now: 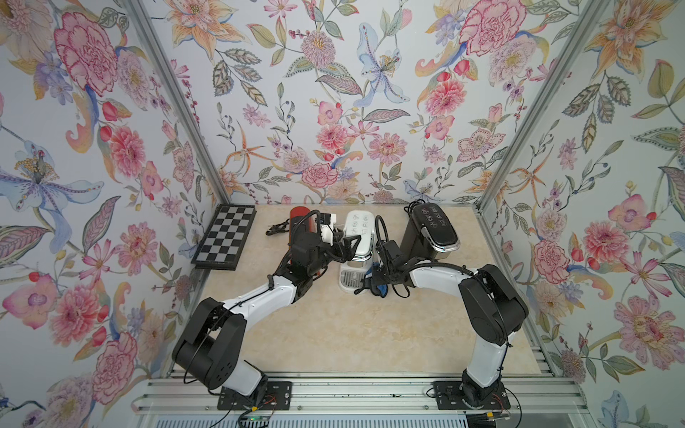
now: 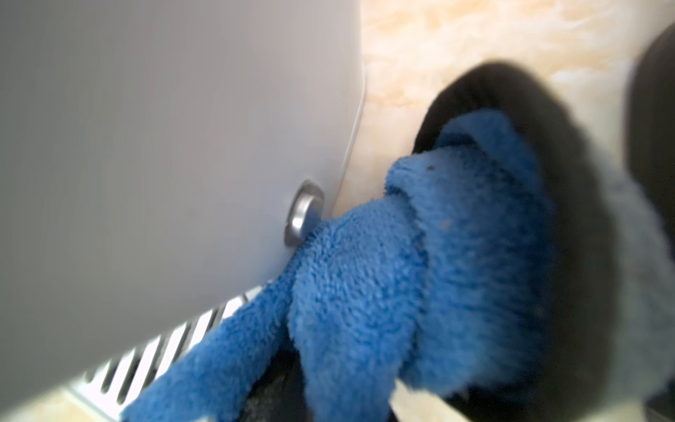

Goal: Wipe the surface of a coffee machine
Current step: Wipe the dirt from the surface of the coffee machine.

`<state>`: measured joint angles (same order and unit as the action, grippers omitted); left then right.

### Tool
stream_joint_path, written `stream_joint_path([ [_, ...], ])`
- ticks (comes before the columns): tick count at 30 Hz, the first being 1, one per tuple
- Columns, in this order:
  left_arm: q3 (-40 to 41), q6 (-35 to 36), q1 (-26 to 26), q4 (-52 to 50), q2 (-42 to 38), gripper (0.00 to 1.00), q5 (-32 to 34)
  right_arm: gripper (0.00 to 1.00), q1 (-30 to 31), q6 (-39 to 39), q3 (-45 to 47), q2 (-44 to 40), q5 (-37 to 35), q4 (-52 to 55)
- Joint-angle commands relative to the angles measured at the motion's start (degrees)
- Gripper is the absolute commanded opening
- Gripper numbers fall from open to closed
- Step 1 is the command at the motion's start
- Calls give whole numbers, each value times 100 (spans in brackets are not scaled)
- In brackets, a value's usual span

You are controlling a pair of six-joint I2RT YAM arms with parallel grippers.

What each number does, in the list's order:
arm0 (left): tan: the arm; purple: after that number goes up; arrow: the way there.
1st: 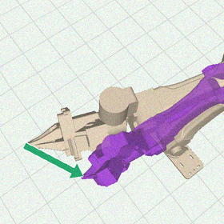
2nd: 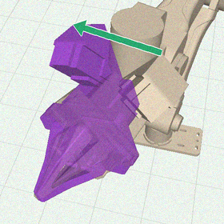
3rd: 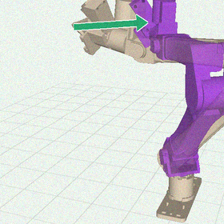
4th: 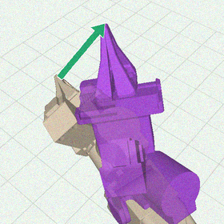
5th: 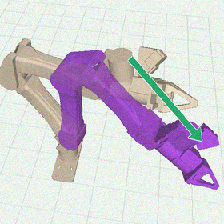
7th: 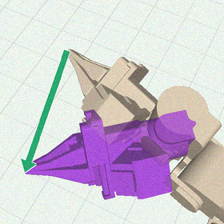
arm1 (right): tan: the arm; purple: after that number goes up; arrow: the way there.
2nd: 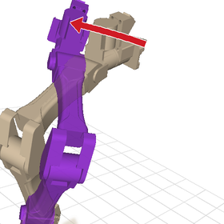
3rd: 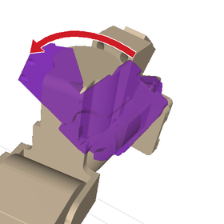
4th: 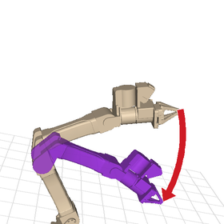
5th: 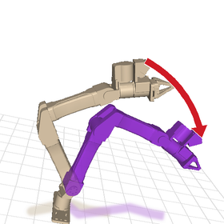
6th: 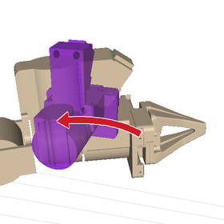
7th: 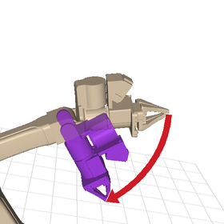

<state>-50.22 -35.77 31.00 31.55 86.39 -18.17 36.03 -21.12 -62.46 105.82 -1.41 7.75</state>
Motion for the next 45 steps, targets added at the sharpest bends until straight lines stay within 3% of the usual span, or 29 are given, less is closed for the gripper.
stream_joint_path([
  [1,89,233,39,-78,-116,78,-189,2,289,-268,213,-323,1069,-643],
  [9,207,131,28,53,-89,78,-266,2,395,-719,658,-693,1196,-1011],
  [18,327,100,29,-7,-125,77,-248,2,-571,-425,475,-1032,1277,-882],
  [25,372,30,20,0,-96,77,-280,3,-684,89,-495,-1084,1370,-413],
  [33,385,59,25,-119,-210,76,-257,4,-1253,537,-1869,-870,1760,72],
  [37,390,20,27,-81,-180,76,-267,4,-1412,759,-2606,-402,2046,112],
  [45,394,-35,21,-126,-184,75,-310,4,-1530,492,-4016,889,2873,96],
])
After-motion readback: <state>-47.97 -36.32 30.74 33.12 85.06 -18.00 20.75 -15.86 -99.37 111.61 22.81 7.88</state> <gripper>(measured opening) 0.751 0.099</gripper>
